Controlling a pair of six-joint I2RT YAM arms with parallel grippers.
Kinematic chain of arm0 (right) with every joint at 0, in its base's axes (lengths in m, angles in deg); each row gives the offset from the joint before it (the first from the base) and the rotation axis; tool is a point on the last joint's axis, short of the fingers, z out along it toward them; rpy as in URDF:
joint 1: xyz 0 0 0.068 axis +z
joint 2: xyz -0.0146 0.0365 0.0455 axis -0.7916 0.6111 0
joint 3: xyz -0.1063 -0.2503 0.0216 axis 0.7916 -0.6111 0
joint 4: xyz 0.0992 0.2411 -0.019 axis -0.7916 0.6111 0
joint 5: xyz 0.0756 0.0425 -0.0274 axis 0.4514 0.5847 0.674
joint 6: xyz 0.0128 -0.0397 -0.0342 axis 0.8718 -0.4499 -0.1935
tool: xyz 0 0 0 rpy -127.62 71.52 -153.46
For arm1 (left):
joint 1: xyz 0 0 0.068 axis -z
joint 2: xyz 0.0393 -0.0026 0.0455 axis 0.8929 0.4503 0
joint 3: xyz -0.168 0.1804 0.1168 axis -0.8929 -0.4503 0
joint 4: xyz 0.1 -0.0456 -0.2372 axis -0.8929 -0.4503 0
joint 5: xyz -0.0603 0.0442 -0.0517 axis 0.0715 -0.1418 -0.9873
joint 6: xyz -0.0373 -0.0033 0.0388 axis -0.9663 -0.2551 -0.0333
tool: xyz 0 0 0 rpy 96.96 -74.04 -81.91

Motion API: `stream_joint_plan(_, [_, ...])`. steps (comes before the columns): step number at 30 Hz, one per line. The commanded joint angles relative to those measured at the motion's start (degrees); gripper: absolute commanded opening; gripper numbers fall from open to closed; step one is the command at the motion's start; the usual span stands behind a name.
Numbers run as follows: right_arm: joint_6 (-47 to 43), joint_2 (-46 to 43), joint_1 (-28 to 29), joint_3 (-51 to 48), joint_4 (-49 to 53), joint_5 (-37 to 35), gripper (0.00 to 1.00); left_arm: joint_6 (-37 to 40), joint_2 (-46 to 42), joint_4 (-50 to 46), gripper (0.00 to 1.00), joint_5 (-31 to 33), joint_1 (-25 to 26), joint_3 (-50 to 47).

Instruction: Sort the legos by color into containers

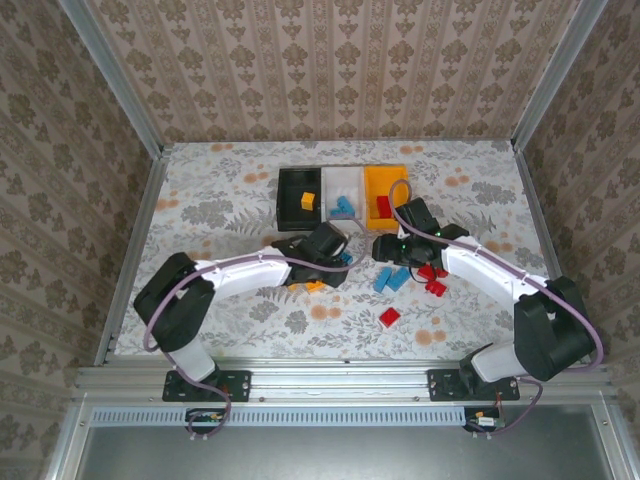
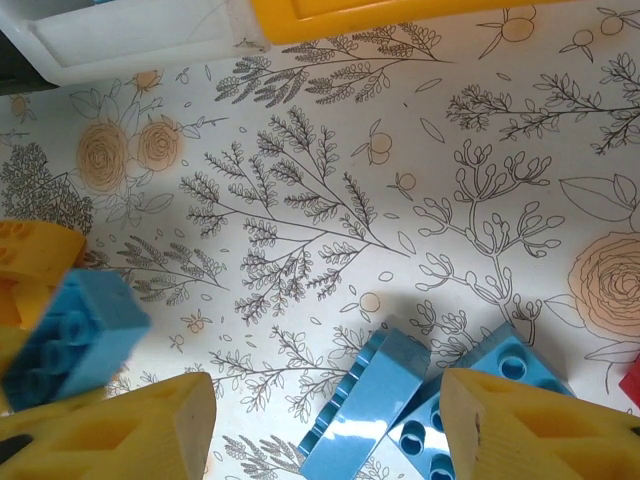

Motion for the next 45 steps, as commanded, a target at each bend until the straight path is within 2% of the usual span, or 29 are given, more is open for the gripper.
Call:
stream_joint_plan(1, [1.0,-2.7,-0.1,-0.6,-1.3,-1.3,0.63,-0.1,-2.6,-2.0,0.28,-1.8,-2.3,2.1])
stream_joint_plan(6, [0.9,-3.1,-0.2,-0.9,-1.5,-1.3,0.63,2.5,-0.3,-3.5,0.29,-3.9,-7.8,8.9])
stream_joint_plan(10, [0.1,-3.1,-0.4,-0.8,-1.2,-1.5,0.63,6.0,5.9,-5.6,0.29,-4.6,-11.1,18.5])
stream_joint_plan(19, [-2.0,-3.4,-1.6,-1.3,0.0,-2.3,0.64,10.4,22.6,-13.1,0.29,-3.8,-14.5,38.6])
stream_joint_plan(26, [-2.8,-3.8,-2.4,-0.2,5.0,-2.3,0.66,10.5,29.5,-16.6,0.31,-4.5,-15.5,46.6])
stream_joint_plan(29, [-2.6,-3.9,-2.4,-0.2,8.3,-2.2,0.68,10.6,30.3,-17.2,0.33,-4.9,-15.4,48.1])
stream_joint_plan(37, [0.0,-4.7,-2.2,-3.0,11.6,-0.4,0.71,10.0,26.6,-16.9,0.64,-5.2,-15.1,45.7])
stream_joint_plan(45, [3.8,-0.2,-2.2,-2.2,14.8,-1.8,0.73,9.7,14.1,-15.5,0.7,-3.9,-14.1,35.9])
